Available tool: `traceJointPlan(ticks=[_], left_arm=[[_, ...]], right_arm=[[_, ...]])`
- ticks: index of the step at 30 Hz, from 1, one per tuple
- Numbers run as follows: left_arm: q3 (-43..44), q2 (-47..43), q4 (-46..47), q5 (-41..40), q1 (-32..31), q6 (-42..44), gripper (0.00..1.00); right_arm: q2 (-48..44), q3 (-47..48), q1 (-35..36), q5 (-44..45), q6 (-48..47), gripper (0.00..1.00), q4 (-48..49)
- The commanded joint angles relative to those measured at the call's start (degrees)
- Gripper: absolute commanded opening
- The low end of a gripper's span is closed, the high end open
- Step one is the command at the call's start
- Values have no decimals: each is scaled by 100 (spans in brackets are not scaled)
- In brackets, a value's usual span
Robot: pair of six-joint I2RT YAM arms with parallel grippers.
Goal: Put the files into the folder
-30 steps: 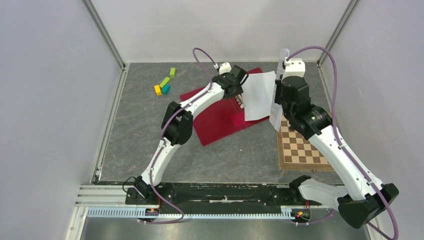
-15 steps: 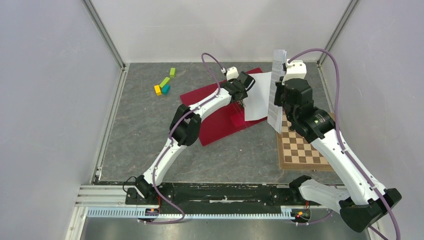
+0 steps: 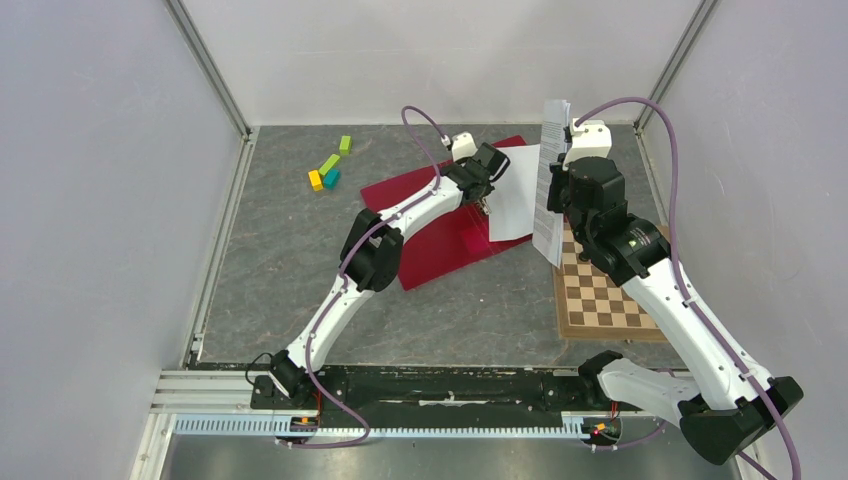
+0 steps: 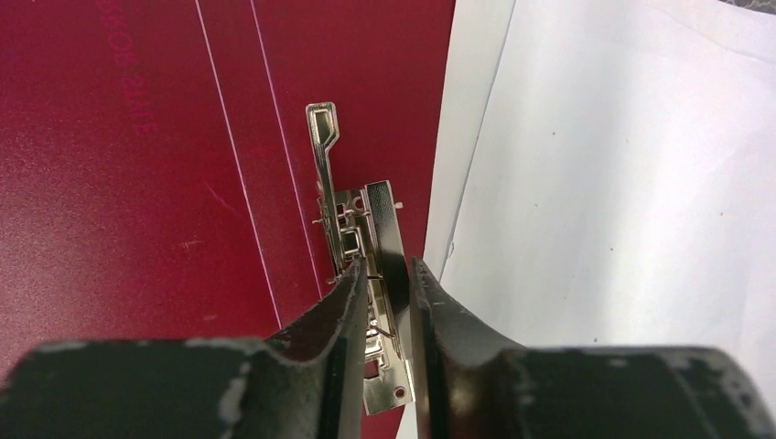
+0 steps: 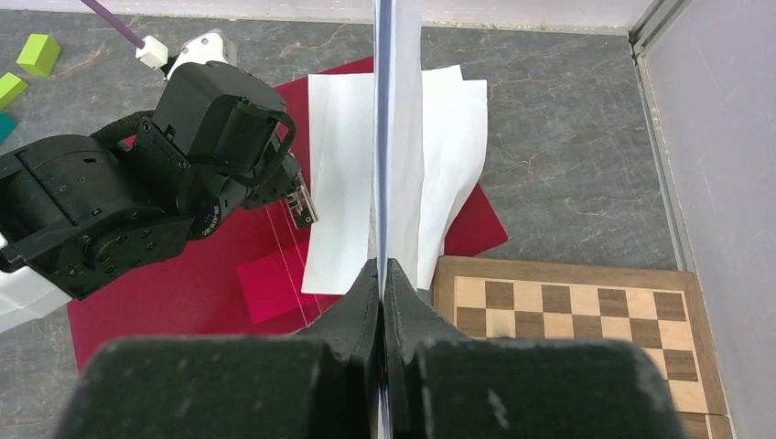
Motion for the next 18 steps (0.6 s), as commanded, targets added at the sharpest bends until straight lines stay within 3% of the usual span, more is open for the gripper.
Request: traceJointPlan(ticks=[1, 11, 18], left_arm=[[200, 144, 2, -178, -24, -194, 23], [-146, -67, -209, -173, 24, -75, 3], [-537, -411, -378, 7, 103, 149, 2]], right_arm=[[-97, -10, -4, -77, 51, 0, 203], [-140, -50, -4, -95, 59, 0, 204], [-144, -56, -4, -96, 68, 0, 201]])
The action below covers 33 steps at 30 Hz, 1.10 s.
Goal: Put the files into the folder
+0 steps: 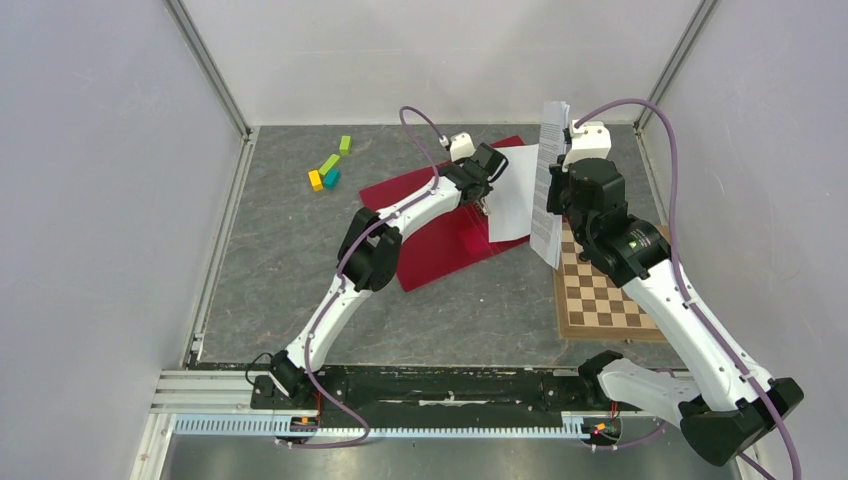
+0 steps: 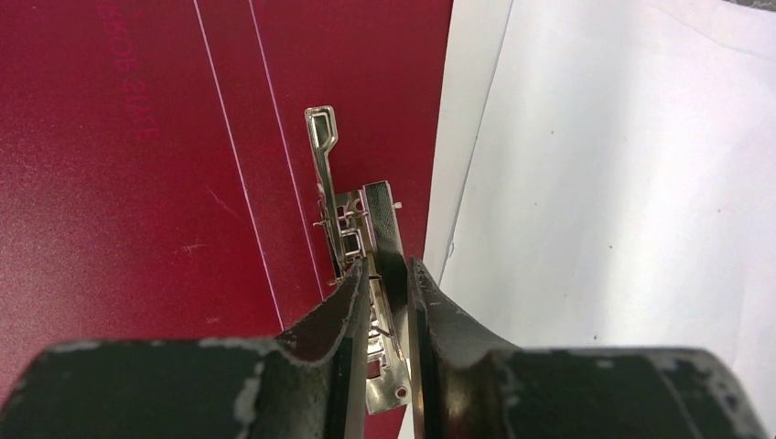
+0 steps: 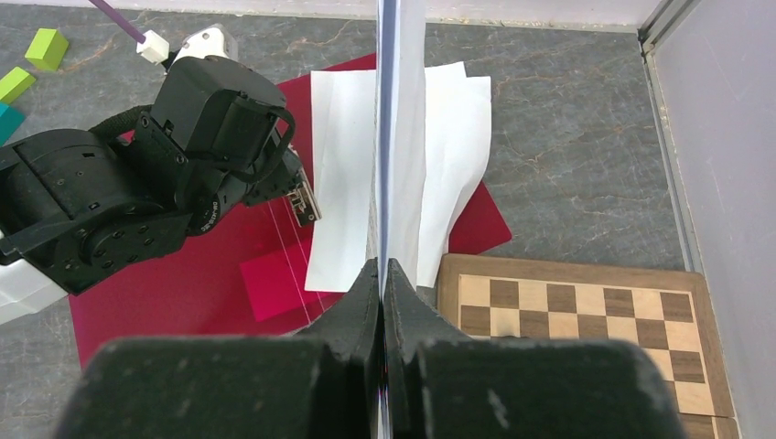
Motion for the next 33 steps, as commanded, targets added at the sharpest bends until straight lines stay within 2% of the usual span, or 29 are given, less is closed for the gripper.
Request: traceJointPlan(ticks=[1, 8, 20, 33], left_arm=[[-393, -365, -517, 69, 82, 225, 2], [-846, -683, -659, 530, 186, 726, 2], [-2201, -1353, -625, 1167, 589, 1737, 2], [-4167, -2541, -533, 1896, 1014, 3082, 2]], right_arm=[[-112, -13, -5, 2, 53, 0, 209], [-106, -25, 0, -34, 76, 0, 219], [32, 21, -4, -393, 219, 0, 312], [437, 111, 5, -1202, 523, 0, 525]])
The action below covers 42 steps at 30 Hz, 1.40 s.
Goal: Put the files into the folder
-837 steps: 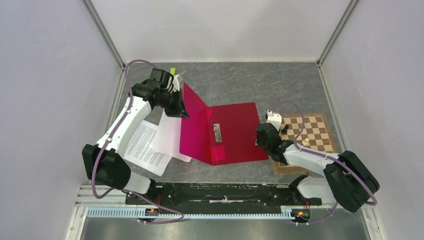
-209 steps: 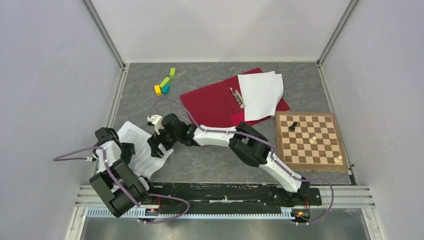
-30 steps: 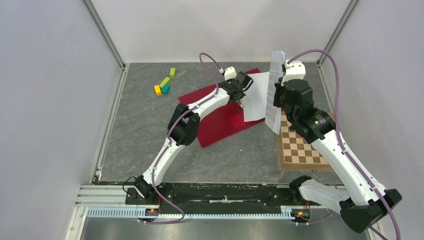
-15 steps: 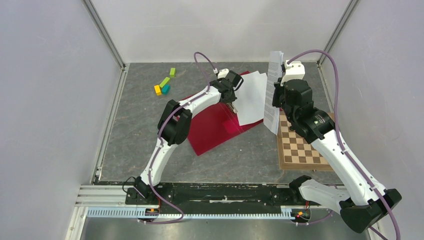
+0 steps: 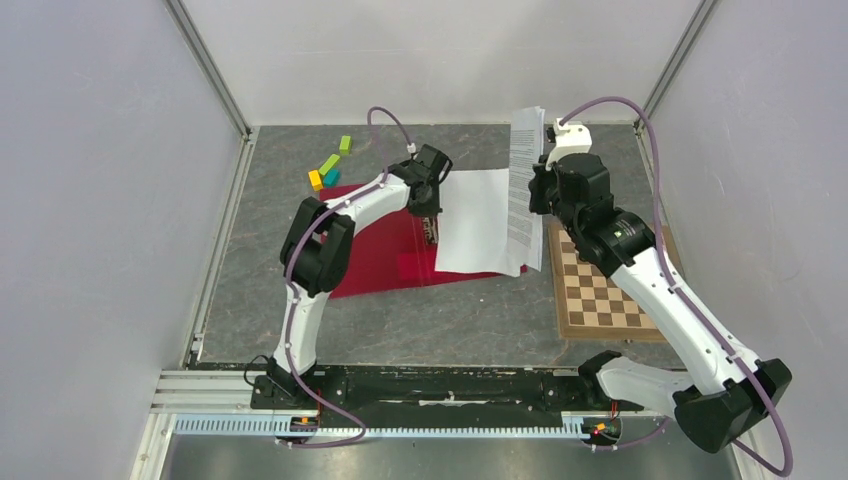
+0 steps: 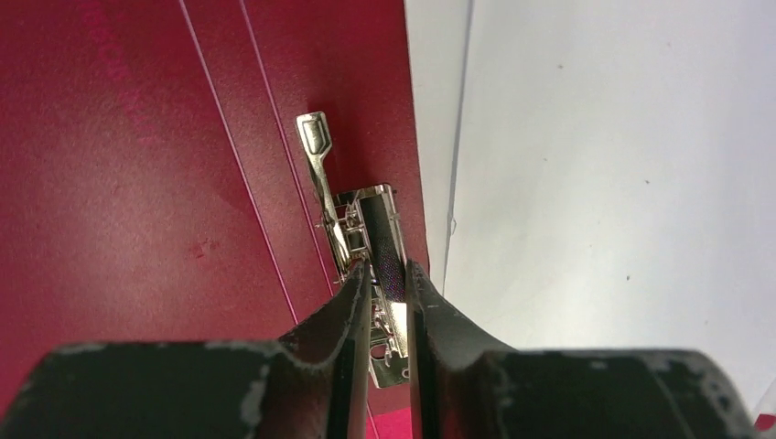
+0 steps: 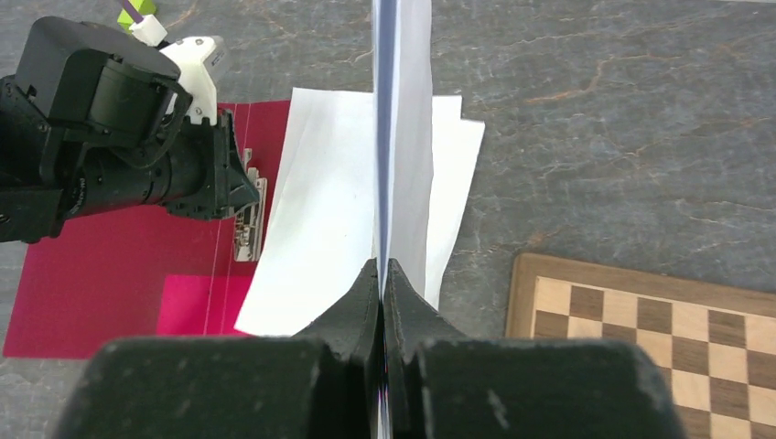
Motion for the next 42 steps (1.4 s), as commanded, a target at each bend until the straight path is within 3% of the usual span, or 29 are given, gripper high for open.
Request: traceJointPlan(ticks=[1, 7, 17, 20, 24, 28, 34, 39, 42], left_arm=[[-857, -372, -675, 204, 169, 868, 2], [-1936, -1199, -629, 255, 326, 707, 2], [-3192, -2370, -625, 494, 384, 635, 3], [-3224, -2667, -772, 529, 460, 563, 22], [-3038, -3117, -992, 617, 571, 521, 41], [-2786, -3428, -1236, 634, 572, 477, 58], [-3480, -4101, -891, 946, 516, -141, 58], [-4425, -4352, -209, 1287, 364, -588, 56], [-4200, -4216, -60, 1163, 343, -542, 58]], right_arm=[[136, 145, 9, -447, 195, 0, 377], [439, 118, 196, -1120, 551, 0, 657], [992, 458, 1378, -1615, 1524, 0, 1381], [947, 175, 1330, -1695, 1963, 0, 1645], [1003, -1035, 351, -3113, 2627, 0, 2184], [1373, -2151, 144, -2993, 2293, 0, 2333], [1777, -3176, 144, -2496, 2293, 0, 3027], [1727, -3244, 164, -2198, 2231, 0, 3123], [1769, -3072, 165, -2100, 2132, 0, 3050]])
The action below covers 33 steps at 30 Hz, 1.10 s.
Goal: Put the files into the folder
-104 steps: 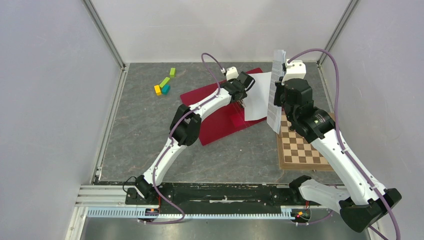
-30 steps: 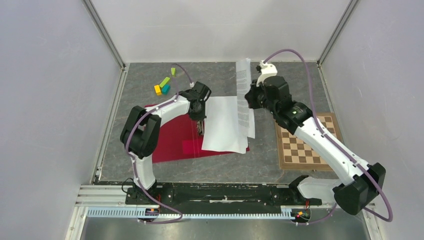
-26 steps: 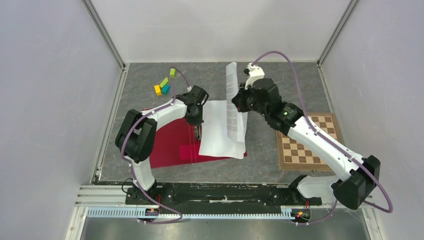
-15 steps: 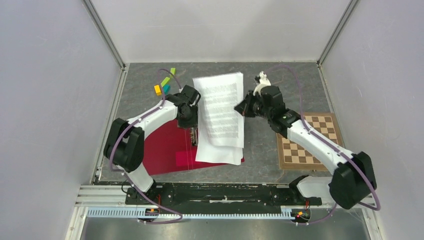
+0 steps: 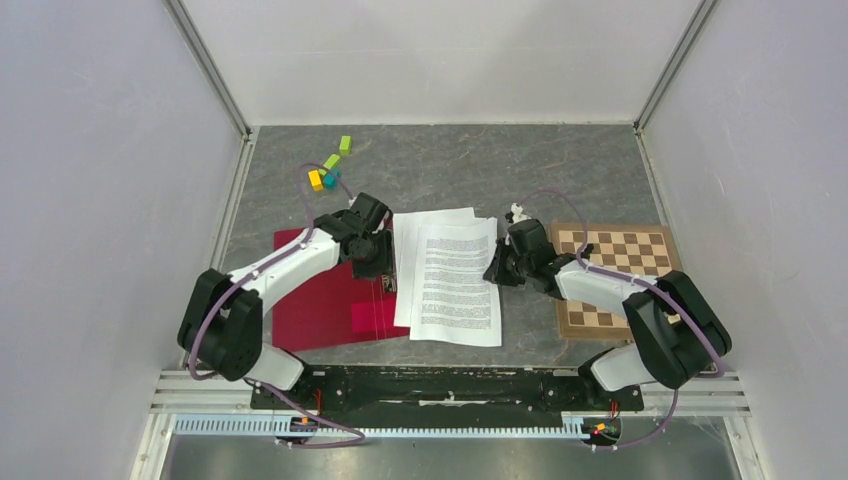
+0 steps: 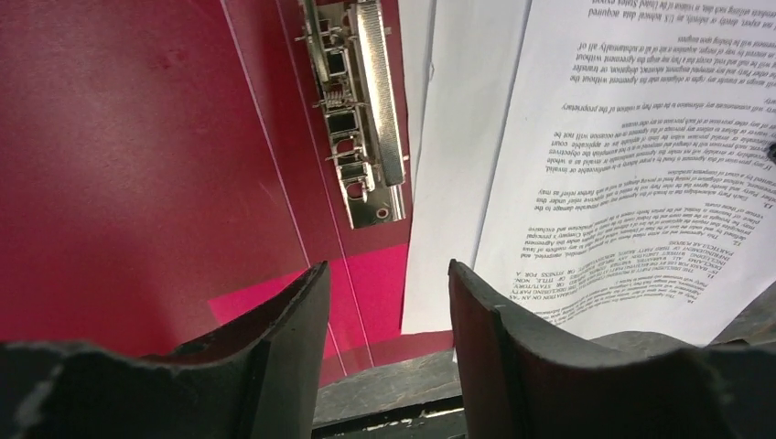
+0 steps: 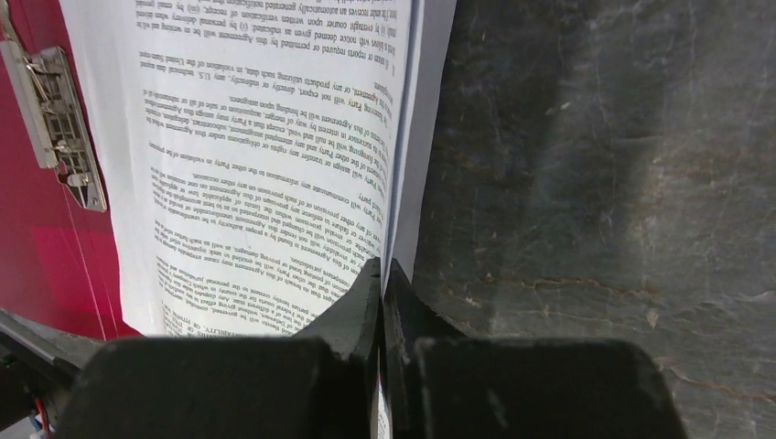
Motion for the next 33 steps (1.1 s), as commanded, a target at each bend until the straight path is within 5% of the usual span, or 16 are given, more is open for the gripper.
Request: traceJointPlan(ticks=[1, 12, 33], left_arm=[[373, 199, 528, 9, -63, -301, 59], [3123, 2706, 252, -604, 332, 366, 71], [4059, 4341, 844, 1512, 1115, 966, 74]], right_arm=[[-109, 326, 17, 317, -162, 0, 351], [-154, 675, 21, 306, -580, 0, 174], [166, 597, 24, 77, -783, 0, 474]])
